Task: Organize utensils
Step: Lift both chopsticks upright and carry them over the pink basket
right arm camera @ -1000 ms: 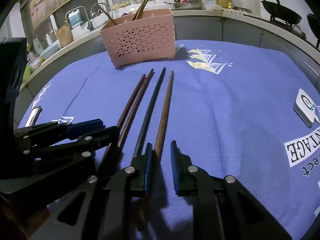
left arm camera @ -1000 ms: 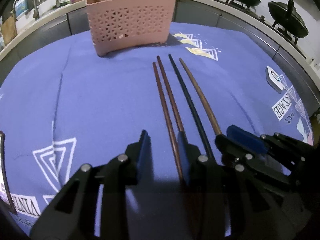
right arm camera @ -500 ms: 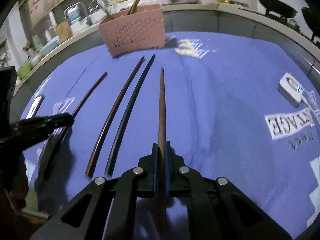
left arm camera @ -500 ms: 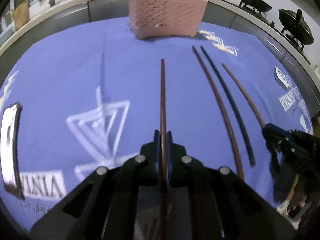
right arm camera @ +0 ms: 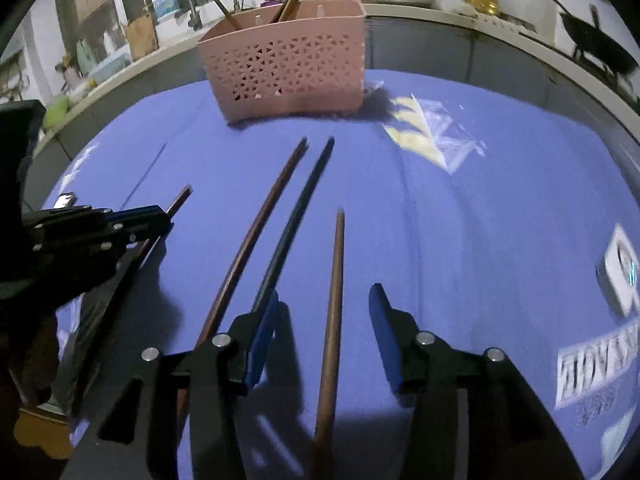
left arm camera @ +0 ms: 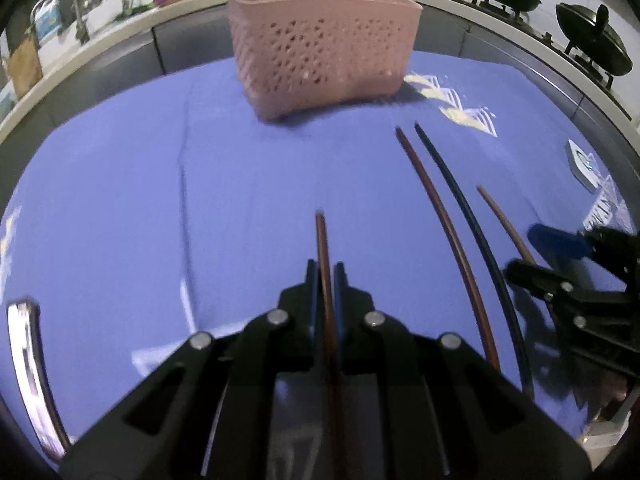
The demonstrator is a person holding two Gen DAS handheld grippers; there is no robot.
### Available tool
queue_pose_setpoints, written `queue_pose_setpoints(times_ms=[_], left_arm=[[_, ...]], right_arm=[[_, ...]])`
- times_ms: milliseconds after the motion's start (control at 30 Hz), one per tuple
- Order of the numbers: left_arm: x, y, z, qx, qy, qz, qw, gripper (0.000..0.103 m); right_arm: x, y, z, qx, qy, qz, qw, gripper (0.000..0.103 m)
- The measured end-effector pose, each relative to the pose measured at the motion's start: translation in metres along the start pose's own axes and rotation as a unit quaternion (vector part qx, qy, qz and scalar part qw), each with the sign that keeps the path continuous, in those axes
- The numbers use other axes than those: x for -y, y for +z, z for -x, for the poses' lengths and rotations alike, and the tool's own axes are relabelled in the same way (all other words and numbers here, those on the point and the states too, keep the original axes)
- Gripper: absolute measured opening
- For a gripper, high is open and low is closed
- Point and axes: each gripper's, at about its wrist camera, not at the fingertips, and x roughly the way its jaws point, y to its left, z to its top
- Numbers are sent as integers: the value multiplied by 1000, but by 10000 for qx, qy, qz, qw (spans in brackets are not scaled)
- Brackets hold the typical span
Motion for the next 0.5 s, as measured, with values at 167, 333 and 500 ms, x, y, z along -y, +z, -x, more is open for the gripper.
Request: queue_pose_setpoints(times_ms=[167, 333, 500], left_arm=[[3, 14, -8, 48, -20, -50, 10000, 5], [6, 15, -9, 60, -80, -2, 9999, 4], [4, 20, 23, 469, -316, 176, 9982, 4]], right_arm=[[6, 19, -11, -24, -58, 70, 10000, 18], [9, 11, -5, -83, -4, 20, 10000, 5], [15, 11, 31, 363, 330, -322, 9983, 4]])
